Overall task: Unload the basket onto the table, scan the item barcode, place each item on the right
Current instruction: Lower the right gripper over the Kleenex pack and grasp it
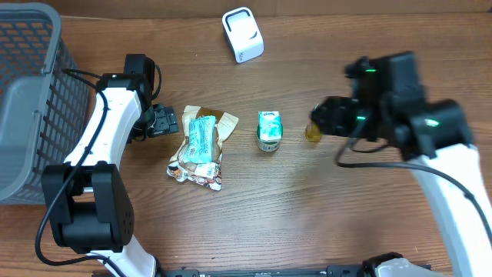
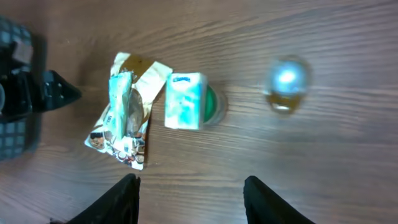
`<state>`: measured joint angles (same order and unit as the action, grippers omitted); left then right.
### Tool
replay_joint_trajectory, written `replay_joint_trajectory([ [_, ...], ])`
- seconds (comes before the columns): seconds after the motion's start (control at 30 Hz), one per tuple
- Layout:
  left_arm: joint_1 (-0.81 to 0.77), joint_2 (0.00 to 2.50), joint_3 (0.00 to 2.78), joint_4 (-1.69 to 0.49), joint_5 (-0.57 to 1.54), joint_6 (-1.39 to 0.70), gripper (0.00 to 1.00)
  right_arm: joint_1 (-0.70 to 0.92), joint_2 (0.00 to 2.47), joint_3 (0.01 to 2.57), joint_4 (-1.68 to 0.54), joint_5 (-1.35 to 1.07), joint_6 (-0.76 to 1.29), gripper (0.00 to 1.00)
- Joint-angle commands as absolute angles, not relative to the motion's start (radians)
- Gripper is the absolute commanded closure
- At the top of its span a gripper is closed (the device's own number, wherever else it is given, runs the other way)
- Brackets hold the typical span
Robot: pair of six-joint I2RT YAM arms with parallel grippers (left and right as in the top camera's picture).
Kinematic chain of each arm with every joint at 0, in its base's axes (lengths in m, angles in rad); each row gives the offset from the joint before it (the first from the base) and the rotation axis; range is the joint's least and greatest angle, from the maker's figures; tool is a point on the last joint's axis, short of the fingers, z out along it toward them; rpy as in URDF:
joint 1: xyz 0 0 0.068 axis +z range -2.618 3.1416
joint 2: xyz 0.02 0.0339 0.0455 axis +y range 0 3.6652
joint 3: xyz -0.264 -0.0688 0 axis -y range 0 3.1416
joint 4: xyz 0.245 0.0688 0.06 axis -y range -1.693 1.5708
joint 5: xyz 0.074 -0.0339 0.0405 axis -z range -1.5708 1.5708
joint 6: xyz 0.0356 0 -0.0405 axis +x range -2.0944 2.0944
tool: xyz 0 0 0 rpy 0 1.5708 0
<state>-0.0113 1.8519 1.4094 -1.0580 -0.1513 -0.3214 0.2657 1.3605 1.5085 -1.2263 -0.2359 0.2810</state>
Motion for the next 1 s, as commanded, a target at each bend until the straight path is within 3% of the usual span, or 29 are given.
replay_joint_trajectory([
  [0.0,-0.007,1.844,1.426,-1.057,-0.159,-0.314,0.01,0.424,1.428,1.525,-1.159,-0.059,0.383,0.49],
  [0.3,-0.007,1.844,1.426,-1.057,-0.159,-0.314,0.00,0.696,1.585,1.525,-1.019,0.335,0.419,0.48],
  [0.33,-0.007,1.844,1.426,-1.057,-0.159,-0.314,0.00,0.713,1.602,1.525,-0.999,0.352,0.419,0.40],
  [0.4,-0.007,1.844,1.426,-1.057,-0.159,-0.314,0.00,0.731,1.626,1.525,-0.945,0.346,0.419,0.08],
  [0.43,-0.007,1.843,1.426,-1.057,-0.159,-0.314,0.00,0.736,1.637,1.525,-0.921,0.337,0.419,0.00],
  [0.63,-0.007,1.844,1.426,-1.057,-0.159,-0.314,0.00,0.738,1.652,1.525,-0.865,0.337,0.419,0.03],
  [0.73,-0.007,1.844,1.426,-1.057,-0.159,-0.314,0.00,0.738,1.654,1.522,-0.868,0.336,0.423,0.35],
  [0.77,-0.007,1.844,1.426,-1.057,-0.159,-0.314,0.00,0.739,1.658,1.516,-0.864,0.336,0.440,0.41],
  [0.83,-0.007,1.844,1.426,-1.057,-0.159,-0.314,0.01,0.747,1.679,1.505,-0.860,0.340,0.445,0.46],
  [0.97,-0.007,1.844,1.426,-1.057,-0.159,-0.314,0.00,0.752,1.742,1.505,-0.866,0.356,0.442,0.45],
])
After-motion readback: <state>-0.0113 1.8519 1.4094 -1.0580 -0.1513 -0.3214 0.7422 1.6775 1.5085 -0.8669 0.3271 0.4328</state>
